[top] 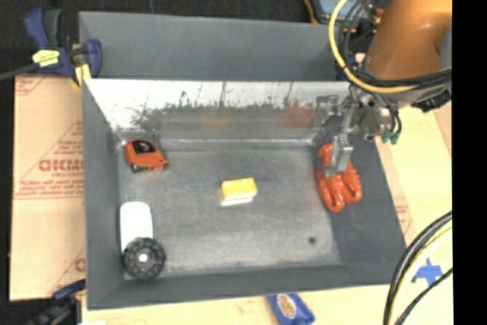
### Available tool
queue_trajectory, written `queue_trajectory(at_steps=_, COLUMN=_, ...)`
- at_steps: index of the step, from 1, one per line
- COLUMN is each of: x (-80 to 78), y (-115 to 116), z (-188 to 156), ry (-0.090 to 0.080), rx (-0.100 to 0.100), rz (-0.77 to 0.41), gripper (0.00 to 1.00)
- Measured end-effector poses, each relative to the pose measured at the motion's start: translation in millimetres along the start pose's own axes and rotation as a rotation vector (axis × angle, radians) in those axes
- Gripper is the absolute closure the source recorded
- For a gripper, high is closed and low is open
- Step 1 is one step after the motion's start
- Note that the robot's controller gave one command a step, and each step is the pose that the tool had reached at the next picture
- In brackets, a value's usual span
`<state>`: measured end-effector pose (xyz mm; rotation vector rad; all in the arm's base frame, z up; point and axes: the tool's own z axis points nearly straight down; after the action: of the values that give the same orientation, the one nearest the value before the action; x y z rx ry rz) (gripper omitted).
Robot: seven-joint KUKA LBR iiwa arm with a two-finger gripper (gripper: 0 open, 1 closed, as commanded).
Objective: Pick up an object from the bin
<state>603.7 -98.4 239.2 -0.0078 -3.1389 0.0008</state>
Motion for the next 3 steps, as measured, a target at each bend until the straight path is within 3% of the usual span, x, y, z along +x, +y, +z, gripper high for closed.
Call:
queue_trajectory(at_steps=1, x=-0.9, y=1, z=-5, ry=-0.008, rx=0.001, rz=-0.003, gripper=0.00)
queue_trajectory(at_steps=2, x=-13.5, y=28, z=60, ry=-0.013, rx=0.002, rz=-0.062, gripper=0.00)
queue_trajectory(at_steps=3, x=3.5, y=66, z=83, ry=-0.003, rx=-0.001, rz=0.097, gripper=0.00)
